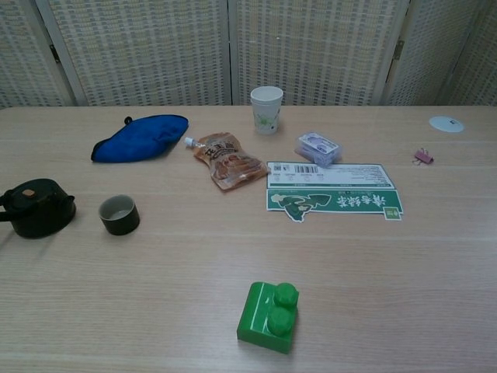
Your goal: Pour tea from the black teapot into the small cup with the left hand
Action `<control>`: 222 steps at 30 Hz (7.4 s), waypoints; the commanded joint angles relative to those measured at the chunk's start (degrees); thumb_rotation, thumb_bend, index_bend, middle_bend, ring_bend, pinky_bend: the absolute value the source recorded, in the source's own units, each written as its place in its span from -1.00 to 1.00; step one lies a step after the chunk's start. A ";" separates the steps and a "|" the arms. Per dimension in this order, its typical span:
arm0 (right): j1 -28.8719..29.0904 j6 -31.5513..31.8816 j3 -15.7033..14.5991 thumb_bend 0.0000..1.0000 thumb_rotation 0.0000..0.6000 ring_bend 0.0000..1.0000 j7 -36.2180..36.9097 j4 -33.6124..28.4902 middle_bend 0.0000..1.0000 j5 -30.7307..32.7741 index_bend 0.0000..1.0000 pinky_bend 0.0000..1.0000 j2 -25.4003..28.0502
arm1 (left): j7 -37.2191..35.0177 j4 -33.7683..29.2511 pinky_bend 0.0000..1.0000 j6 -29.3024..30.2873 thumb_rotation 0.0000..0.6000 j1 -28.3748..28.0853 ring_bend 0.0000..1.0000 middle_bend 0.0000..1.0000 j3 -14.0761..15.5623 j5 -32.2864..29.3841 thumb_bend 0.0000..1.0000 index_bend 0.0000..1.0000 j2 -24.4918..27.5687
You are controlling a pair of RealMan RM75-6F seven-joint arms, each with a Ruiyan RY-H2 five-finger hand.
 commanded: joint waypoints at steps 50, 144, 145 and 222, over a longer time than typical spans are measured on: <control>-1.51 0.63 0.49 -0.62 1.00 -0.53 -0.16 -0.59 -0.36 1.45 -0.48 -0.65 0.79 | 0.44 27.11 -0.83 -29.45 1.00 -21.74 -0.80 -0.85 -2.60 -8.36 -0.57 -0.81 -14.94; -3.06 1.81 0.36 -0.62 1.00 -0.53 0.11 -1.08 -0.36 1.26 -0.48 -0.65 1.23 | 1.90 21.79 -0.95 -27.80 1.00 -19.01 -0.35 -0.18 2.55 -9.57 -0.57 -0.11 -12.44; -3.08 1.83 0.37 -0.62 1.00 -0.53 0.09 -1.09 -0.36 1.27 -0.48 -0.65 1.24 | 1.80 21.76 -0.95 -28.01 1.00 -19.06 -0.34 -0.18 2.59 -9.62 -0.57 -0.10 -12.43; -4.41 3.93 0.94 -0.62 1.00 -0.53 4.67 2.46 -0.36 1.41 -0.48 -0.68 -0.08 | -2.34 5.83 -0.09 -10.85 0.38 -17.73 0.95 1.00 -11.50 -19.45 -0.48 1.00 -11.78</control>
